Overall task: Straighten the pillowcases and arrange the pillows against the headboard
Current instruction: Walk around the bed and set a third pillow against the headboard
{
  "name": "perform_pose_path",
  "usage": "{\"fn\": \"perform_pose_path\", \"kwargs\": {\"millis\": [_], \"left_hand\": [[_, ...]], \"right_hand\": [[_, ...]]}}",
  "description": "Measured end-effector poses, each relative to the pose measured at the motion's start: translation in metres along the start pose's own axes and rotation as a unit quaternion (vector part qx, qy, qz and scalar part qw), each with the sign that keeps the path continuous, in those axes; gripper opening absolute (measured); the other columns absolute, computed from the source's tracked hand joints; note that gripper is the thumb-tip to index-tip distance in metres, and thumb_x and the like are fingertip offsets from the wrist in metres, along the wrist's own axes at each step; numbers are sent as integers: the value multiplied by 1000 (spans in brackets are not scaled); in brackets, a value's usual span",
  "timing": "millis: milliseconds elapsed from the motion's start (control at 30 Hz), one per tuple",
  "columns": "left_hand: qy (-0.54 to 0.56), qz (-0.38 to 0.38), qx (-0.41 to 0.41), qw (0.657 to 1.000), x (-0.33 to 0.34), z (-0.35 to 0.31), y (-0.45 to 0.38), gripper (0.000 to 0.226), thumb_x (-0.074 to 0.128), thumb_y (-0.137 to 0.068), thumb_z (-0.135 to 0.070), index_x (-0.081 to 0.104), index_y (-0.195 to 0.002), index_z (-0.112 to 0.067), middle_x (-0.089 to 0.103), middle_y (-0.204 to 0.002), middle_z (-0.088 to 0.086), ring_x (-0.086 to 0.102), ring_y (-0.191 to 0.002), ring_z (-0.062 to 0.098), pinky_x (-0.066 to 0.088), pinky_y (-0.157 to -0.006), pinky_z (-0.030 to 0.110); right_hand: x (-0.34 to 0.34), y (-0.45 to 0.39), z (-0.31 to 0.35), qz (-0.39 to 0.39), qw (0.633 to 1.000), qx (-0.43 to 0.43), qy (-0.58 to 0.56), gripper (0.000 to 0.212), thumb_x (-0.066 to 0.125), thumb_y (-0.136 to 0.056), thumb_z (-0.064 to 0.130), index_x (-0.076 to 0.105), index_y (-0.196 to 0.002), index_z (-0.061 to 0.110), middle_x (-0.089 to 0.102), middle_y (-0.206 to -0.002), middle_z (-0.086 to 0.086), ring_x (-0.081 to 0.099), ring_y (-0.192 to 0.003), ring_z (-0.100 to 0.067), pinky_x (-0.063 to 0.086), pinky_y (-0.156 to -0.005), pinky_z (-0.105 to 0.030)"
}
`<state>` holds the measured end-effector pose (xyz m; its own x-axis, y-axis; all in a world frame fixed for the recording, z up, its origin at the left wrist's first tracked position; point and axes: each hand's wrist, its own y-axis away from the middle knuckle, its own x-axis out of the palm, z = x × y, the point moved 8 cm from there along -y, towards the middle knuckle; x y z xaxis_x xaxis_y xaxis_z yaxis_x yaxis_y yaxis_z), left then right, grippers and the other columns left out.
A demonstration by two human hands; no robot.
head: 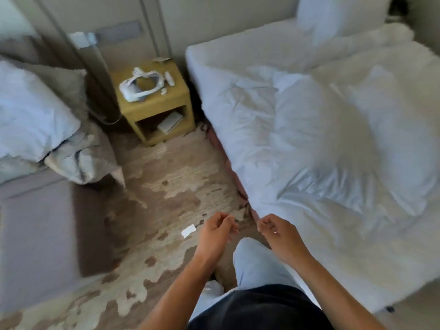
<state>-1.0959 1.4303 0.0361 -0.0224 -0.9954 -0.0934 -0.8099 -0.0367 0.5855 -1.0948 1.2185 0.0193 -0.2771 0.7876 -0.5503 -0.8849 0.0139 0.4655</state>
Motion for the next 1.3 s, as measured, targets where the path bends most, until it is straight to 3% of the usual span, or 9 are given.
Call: {"fn": "perform_pose_path", "kwargs": {"millis": [233, 300, 433, 533, 633, 800, 1033, 1167, 1300], "left_hand": [[-66, 159, 14, 985, 68, -87, -101, 18, 57, -101, -25, 72, -103, -14, 79, -89, 5, 76, -83, 20, 58, -70, 30], [-91, 177, 19, 980, 80, -107, -131, 18, 58, -100, -24, 72, -104, -13, 79, -90, 4, 76, -83, 19, 56, -69, 28], [-172, 198, 33, 964, 102, -148, -196, 18, 58, -101, -29, 71, -104, -17, 79, -92, 2, 75, -87, 21, 60, -78, 34], [-235, 208, 53, 948, 120, -186, -245, 18, 57, -101, -34, 70, -103, -22, 79, -92, -1, 75, -83, 14, 59, -74, 26], [-274, 220, 65, 934, 138, -220, -287, 18, 56, -101, -35, 69, -101, -23, 77, -94, -2, 74, -83, 12, 60, -79, 30], [-322, 252, 80, 909, 181, -260, -339, 18, 57, -100, -34, 70, -102, -21, 77, -93, -2, 74, -84, 12, 60, -86, 37], [-399, 368, 114, 832, 288, -306, -405, 19, 58, -98, -35, 70, -103, -21, 76, -95, 0, 73, -89, 16, 58, -80, 36], [-445, 447, 123, 766, 354, -318, -432, 23, 58, -97, -38, 70, -104, -19, 75, -97, 3, 72, -90, 21, 55, -74, 34], [-495, 517, 147, 683, 419, -324, -457, 26, 57, -97, -44, 69, -108, -25, 73, -99, -4, 69, -88, 12, 46, -64, 21]], "right_hand": [[-40, -30, -50, -131, 979, 133, -79, 15, 61, -100, 40, 69, -89, 34, 73, -89, 22, 67, -85, 5, 50, -73, -20], [-49, -56, -60, -150, 972, 151, -96, 15, 61, -100, 40, 69, -88, 35, 72, -90, 24, 66, -85, 6, 49, -71, -21], [-74, -130, -71, -171, 963, 180, -107, 15, 59, -103, 38, 66, -93, 30, 71, -92, 13, 66, -86, -5, 53, -76, -30], [-103, -195, -72, -182, 957, 199, -106, 14, 59, -104, 36, 64, -96, 27, 69, -92, 9, 66, -86, -13, 55, -81, -35], [-140, -253, -72, -205, 951, 204, -109, 10, 60, -104, 33, 66, -104, 25, 72, -104, 0, 64, -88, -13, 51, -82, -32], [-205, -315, -79, -255, 929, 248, -97, 35, 65, -101, 35, 63, -129, 15, 59, -134, -10, 62, -119, -29, 52, -99, -41], [-263, -346, -119, -300, 877, 367, -79, 66, 62, -102, 40, 40, -158, 13, 29, -168, -13, 32, -152, -36, 36, -121, -48], [-270, -348, -130, -300, 850, 420, -103, 70, 60, -103, 41, 34, -161, 14, 27, -169, -12, 31, -153, -34, 33, -122, -47], [-273, -346, -136, -303, 820, 467, -135, 70, 59, -103, 43, 33, -162, 16, 31, -167, -9, 35, -151, -31, 36, -121, -45]]}}
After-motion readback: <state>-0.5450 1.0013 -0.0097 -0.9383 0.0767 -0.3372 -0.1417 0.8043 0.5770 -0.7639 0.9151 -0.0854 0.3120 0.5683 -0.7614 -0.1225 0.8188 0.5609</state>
